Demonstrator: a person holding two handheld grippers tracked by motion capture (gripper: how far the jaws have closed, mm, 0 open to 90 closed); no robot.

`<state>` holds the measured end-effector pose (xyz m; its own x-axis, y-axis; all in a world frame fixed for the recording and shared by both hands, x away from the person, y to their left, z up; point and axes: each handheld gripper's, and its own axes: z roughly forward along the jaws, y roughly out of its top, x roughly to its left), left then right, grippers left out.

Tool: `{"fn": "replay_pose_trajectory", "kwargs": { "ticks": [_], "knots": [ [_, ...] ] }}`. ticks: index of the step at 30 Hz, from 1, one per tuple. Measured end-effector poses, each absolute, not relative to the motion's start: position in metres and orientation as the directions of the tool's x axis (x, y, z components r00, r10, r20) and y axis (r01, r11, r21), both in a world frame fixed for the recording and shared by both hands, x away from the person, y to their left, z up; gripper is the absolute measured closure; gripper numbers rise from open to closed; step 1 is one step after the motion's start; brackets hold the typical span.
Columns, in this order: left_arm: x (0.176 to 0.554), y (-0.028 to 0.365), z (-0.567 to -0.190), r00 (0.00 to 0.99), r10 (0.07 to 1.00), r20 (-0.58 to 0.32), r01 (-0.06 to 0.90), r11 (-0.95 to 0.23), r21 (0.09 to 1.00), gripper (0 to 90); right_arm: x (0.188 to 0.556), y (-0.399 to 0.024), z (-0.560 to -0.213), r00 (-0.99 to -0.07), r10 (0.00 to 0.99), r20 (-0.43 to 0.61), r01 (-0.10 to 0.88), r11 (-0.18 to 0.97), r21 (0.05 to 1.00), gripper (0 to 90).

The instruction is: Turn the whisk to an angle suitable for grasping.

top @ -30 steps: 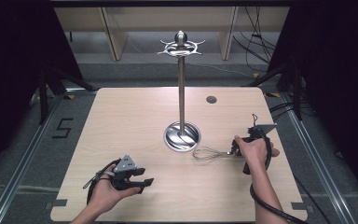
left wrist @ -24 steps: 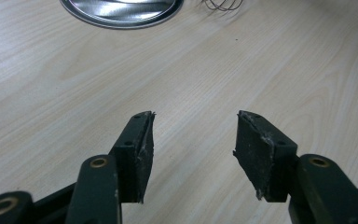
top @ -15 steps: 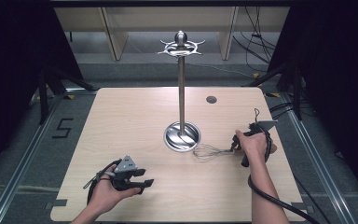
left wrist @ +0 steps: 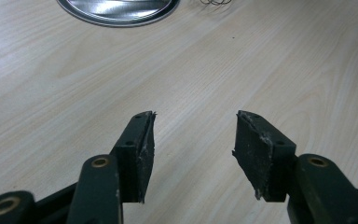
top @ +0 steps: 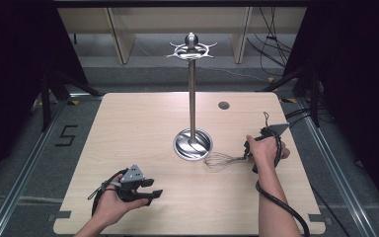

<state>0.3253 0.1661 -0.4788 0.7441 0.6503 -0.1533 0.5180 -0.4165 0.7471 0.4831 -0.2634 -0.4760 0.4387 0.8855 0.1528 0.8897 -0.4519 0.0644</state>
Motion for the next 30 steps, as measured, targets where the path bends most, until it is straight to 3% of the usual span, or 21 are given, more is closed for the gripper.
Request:
{"fn": "replay_pose_trajectory", "kwargs": {
  "ticks": [3,5,9,12,16,17,20,22,24,25,26,28,29,30],
  "knots": [
    [0.326,0.166,-0.479,0.746,0.650,-0.145,0.515,-0.426,0.744,46.8,0.484,-0.268,-0.475,0.374,0.919,0.124,0.921,-0.384,0.065,35.9],
    [0.324,0.165,-0.480,0.741,0.651,-0.166,0.522,-0.404,0.751,46.8,0.483,-0.269,-0.476,0.358,0.927,0.114,0.926,-0.368,0.088,44.4],
    [0.325,0.164,-0.480,0.744,0.649,-0.162,0.522,-0.412,0.747,47.0,0.482,-0.273,-0.472,0.323,0.941,0.098,0.944,-0.328,0.034,58.8],
    [0.325,0.165,-0.480,0.750,0.644,-0.152,0.518,-0.428,0.741,47.0,0.481,-0.274,-0.471,0.302,0.948,0.097,0.951,-0.306,0.030,62.8],
    [0.325,0.164,-0.480,0.750,0.643,-0.153,0.518,-0.429,0.740,47.1,0.480,-0.271,-0.472,0.291,0.952,0.094,0.955,-0.295,0.039,66.4],
    [0.325,0.165,-0.480,0.751,0.643,-0.153,0.519,-0.430,0.739,47.1,0.480,-0.276,-0.473,0.208,0.975,0.073,0.975,-0.212,0.062,68.0],
    [0.325,0.165,-0.481,0.751,0.642,-0.152,0.519,-0.432,0.738,47.1,0.477,-0.280,-0.472,0.134,0.991,0.016,0.989,-0.135,0.066,69.2],
    [0.325,0.164,-0.481,0.749,0.645,-0.151,0.519,-0.430,0.739,47.1,0.477,-0.276,-0.473,0.170,0.985,0.021,0.983,-0.170,0.061,67.4],
    [0.325,0.164,-0.481,0.748,0.647,-0.144,0.518,-0.434,0.737,47.1,0.478,-0.281,-0.471,0.113,0.994,0.010,0.992,-0.113,0.053,65.2],
    [0.325,0.164,-0.480,0.749,0.645,-0.151,0.520,-0.431,0.738,47.1,0.479,-0.275,-0.471,0.172,0.985,0.019,0.983,-0.173,0.069,66.1],
    [0.325,0.164,-0.480,0.749,0.645,-0.151,0.520,-0.431,0.738,47.1,0.479,-0.275,-0.471,0.172,0.985,0.019,0.983,-0.173,0.069,66.1],
    [0.325,0.165,-0.480,0.751,0.643,-0.153,0.520,-0.431,0.738,47.1,0.478,-0.275,-0.475,0.150,0.989,0.004,0.982,-0.149,0.118,64.1],
    [0.325,0.165,-0.480,0.751,0.642,-0.154,0.520,-0.431,0.737,47.1,0.479,-0.275,-0.473,0.143,0.990,-0.006,0.986,-0.142,0.089,62.4],
    [0.325,0.165,-0.481,0.750,0.642,-0.155,0.521,-0.431,0.737,47.1,0.481,-0.279,-0.471,0.070,0.997,-0.018,0.995,-0.068,0.078,61.9]
  ]
}}
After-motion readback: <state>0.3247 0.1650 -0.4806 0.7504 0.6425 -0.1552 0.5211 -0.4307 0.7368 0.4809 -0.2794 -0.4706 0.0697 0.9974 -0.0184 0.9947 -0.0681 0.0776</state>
